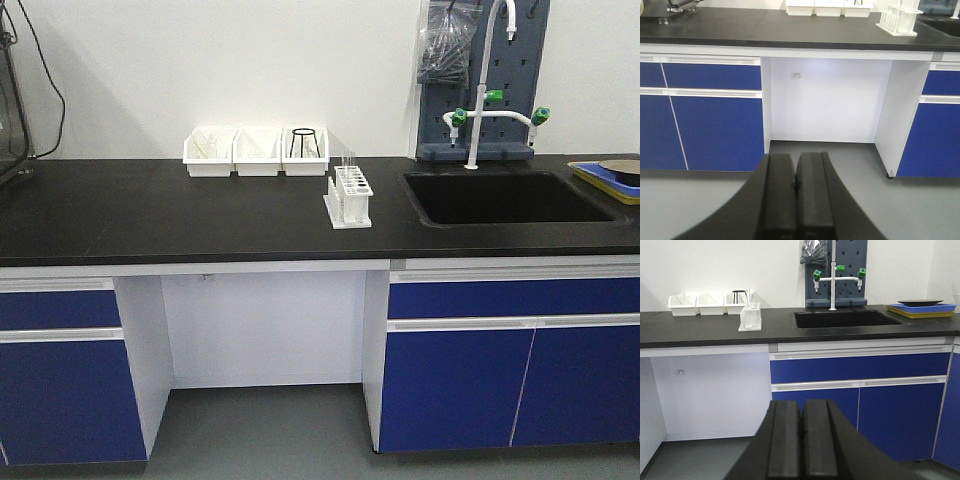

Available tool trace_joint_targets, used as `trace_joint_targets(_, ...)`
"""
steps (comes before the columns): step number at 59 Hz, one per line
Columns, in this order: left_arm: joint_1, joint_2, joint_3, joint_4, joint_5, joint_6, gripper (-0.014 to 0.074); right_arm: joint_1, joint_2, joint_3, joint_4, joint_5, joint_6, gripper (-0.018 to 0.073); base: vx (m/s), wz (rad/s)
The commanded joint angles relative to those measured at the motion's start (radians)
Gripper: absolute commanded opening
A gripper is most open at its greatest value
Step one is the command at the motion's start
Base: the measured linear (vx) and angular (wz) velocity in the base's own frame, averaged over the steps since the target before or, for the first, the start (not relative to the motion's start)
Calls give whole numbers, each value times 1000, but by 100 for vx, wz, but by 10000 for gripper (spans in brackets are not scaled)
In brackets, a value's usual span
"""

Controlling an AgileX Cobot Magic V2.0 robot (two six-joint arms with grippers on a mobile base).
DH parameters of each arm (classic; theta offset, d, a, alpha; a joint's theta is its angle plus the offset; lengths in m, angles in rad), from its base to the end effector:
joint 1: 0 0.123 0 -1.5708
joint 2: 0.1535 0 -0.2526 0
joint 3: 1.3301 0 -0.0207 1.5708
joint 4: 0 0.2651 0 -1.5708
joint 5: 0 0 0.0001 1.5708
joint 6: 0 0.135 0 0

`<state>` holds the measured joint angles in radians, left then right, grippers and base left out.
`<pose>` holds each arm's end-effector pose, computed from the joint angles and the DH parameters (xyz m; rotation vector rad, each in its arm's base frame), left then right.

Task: Flip and reinsert test tube from rack
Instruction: 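Drive the base toward the white test-tube rack on the bench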

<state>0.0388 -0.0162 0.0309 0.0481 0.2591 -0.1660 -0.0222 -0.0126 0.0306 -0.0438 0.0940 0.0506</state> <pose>0.1451 0.0073 0.1723 -0.1479 1.7511 -0.0480 0.1478 -0.0038 0.1940 0.0265 1.5953 -0.0151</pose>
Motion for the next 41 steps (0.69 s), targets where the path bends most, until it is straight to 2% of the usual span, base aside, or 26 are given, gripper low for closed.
trace_joint_targets(1, -4, -10, 2, -5, -79, 0, -6, -3, -8, 1, -9, -81, -6, -11, 1, 1)
trace_joint_targets(19, -4, -10, 2, -5, -79, 0, -6, -3, -8, 1, -9, -81, -6, -11, 9, -1)
trace_joint_targets(41, -4, -10, 2, -5, -79, 0, -6, -3, -8, 1, -9, -81, -6, -11, 28, -5)
